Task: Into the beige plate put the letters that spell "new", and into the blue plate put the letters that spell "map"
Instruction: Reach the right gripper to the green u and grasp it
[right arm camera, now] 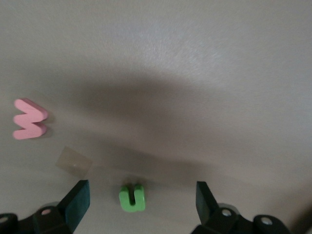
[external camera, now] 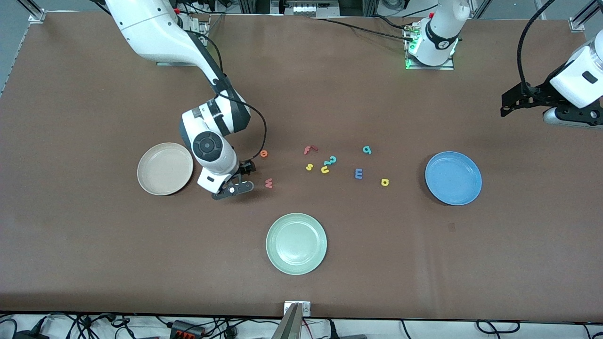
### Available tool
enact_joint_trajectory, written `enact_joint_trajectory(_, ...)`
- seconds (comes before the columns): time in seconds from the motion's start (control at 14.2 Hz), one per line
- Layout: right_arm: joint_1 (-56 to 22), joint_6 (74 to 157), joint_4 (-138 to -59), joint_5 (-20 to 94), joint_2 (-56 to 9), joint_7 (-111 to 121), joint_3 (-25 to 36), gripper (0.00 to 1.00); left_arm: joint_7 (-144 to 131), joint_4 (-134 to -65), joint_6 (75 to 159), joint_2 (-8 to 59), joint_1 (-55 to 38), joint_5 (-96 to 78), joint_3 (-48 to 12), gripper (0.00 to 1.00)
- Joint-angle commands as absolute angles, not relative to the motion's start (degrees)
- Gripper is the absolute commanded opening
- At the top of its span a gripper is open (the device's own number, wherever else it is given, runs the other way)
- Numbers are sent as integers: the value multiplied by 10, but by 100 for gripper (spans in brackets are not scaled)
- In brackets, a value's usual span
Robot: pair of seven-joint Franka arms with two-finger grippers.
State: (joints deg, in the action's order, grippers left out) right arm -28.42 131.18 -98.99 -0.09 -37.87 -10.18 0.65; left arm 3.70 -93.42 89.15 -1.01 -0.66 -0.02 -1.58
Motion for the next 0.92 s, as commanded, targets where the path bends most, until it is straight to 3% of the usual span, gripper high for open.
enact_joint_trajectory(0.0,-293,1314,-989,10,-386,-112,10,86,32,-918,878,-6,-9,-6,-25,100)
enact_joint_trajectory(0.14,-294,1314,-990,11,-387,-112,10,74,29,-919,861,-6,-8,-7,-29,100)
enact_joint_trajectory(0.28,-294,1311,-991,11,-387,-133,10,69,29,-921,825,13,-16,-7,-53,100)
enact_joint_trajectory(0.85,-296,1301,-1010,11,-381,-140,5,67,-42,-932,889,126,-20,-8,-108,100)
